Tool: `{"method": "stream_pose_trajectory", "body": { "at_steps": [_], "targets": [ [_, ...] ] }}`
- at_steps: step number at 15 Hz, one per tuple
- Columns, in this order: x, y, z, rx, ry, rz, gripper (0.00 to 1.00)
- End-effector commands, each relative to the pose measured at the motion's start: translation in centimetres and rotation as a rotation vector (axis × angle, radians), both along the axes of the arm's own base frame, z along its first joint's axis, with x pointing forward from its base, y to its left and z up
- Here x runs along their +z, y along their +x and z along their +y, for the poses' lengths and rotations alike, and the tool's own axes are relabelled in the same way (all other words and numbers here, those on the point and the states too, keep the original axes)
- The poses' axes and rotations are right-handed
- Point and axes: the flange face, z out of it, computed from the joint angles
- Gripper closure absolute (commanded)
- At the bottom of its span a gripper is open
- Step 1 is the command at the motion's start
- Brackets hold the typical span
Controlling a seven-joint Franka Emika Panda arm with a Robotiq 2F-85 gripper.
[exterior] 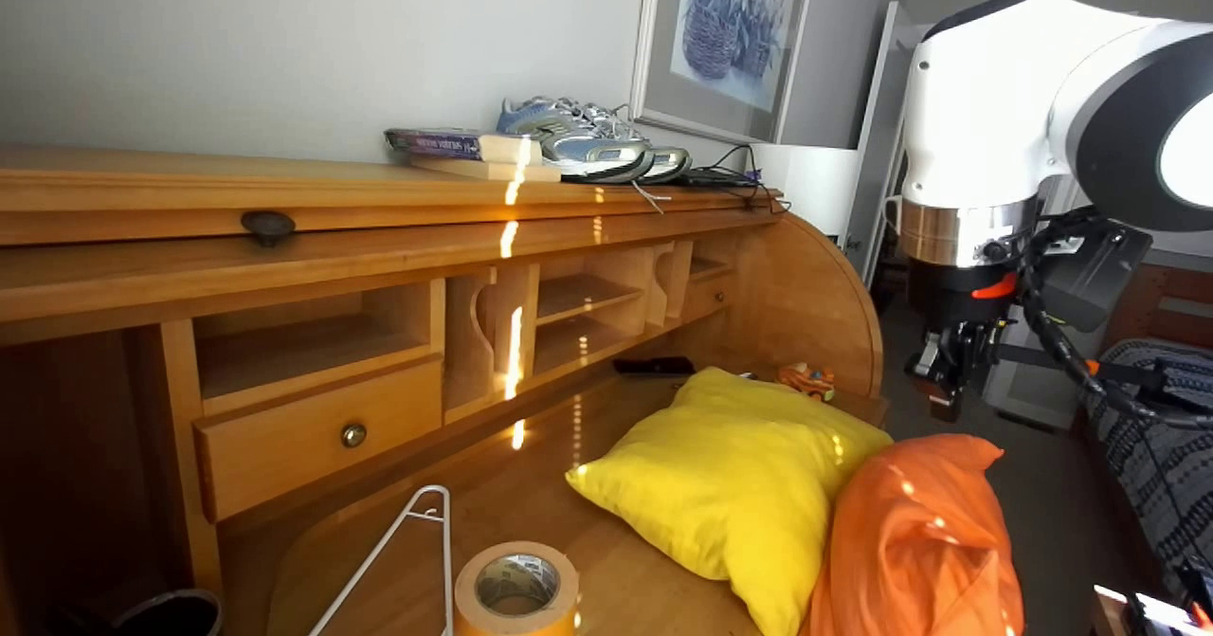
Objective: Put the orange pillow on the headrest of the chair
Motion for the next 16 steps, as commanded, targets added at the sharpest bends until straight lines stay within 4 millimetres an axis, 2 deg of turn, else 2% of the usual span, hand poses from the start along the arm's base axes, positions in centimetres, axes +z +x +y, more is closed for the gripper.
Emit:
{"method": "stream_pose_trajectory", "body": {
  "at_steps": [1,3,5,6,8,10,11,12,15,16],
  "targets": [
    [2.6,-0.1,-0.4,0.0,-0.024,-0.118,0.74],
    [3.9,0.1,-0.7,0.01,-0.003,-0.179,0.67],
    [3.9,-1.1,-0.6,0.015,0.009,-0.249,0.51],
    [5.5,0.5,-0.7,0.01,0.012,-0.274,0.42],
    [6.2,0.6,-0.8,-0.012,0.049,-0.325,0.27],
    [5.6,-0.5,-1.0,-0.029,0.094,-0.358,0.14],
    [6.7,0.9,-1.3,-0.037,0.119,-0.362,0.05],
    [6.7,0.8,-1.4,-0.042,0.133,-0.371,0.0],
    [6.3,-0.1,-1.9,-0.052,0.162,-0.372,0.0],
    [6.5,0.8,-1.5,-0.052,0.131,-0.354,0.0]
  ]
}}
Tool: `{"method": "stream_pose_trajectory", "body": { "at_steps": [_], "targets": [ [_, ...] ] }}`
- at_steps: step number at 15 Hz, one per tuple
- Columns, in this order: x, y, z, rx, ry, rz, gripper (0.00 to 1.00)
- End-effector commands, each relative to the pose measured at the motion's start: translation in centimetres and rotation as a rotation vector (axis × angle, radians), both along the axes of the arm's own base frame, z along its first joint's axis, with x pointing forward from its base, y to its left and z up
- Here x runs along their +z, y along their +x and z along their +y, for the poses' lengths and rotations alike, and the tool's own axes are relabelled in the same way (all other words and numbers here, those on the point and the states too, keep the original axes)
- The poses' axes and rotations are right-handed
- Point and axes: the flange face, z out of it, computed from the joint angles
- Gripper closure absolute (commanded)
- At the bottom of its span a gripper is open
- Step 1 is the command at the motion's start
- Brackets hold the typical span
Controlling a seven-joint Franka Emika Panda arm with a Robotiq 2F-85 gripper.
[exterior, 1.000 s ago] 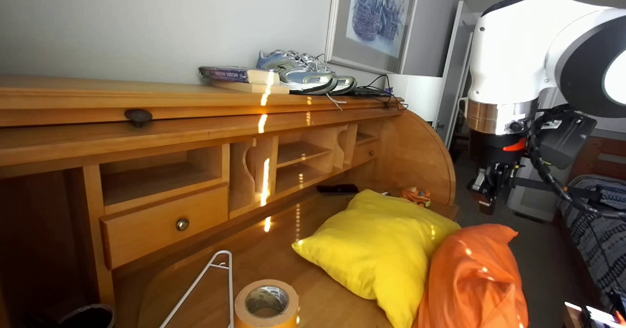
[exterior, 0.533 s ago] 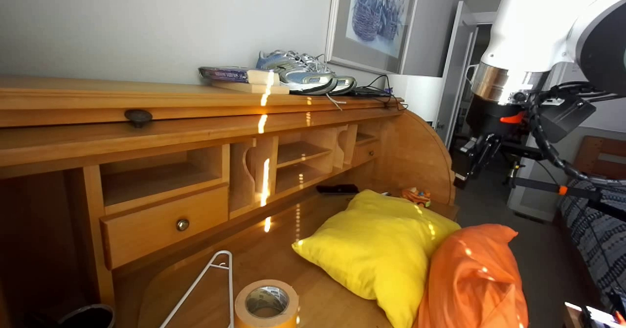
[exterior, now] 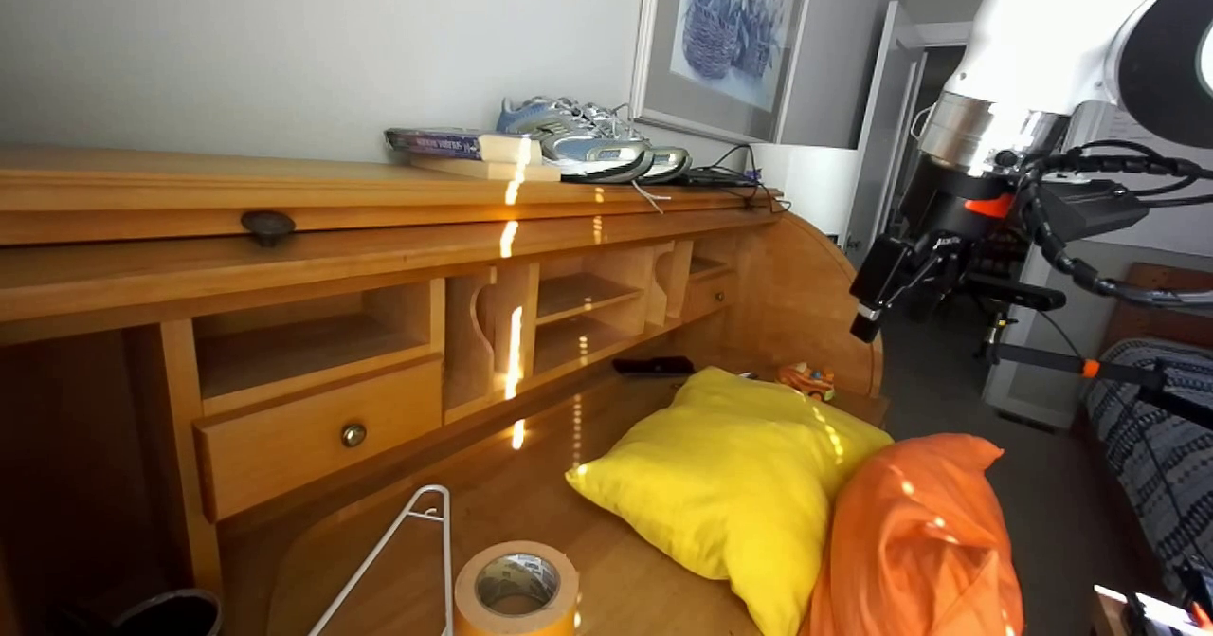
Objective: Put the orange pillow on the headrest of the chair
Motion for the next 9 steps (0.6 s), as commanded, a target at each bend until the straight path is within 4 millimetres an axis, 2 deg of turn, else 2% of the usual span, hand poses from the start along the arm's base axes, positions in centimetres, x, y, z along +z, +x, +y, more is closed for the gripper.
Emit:
{"method": "stream_pose_trajectory", "body": {
  "at_steps": [1,9],
  "targets": [
    [0.03,-0.02,-0.1,0.0,0.0,0.001,0.0],
    [0.1,0.04,0.08,0.003,-0.007,0.001,0.0]
  ]
}}
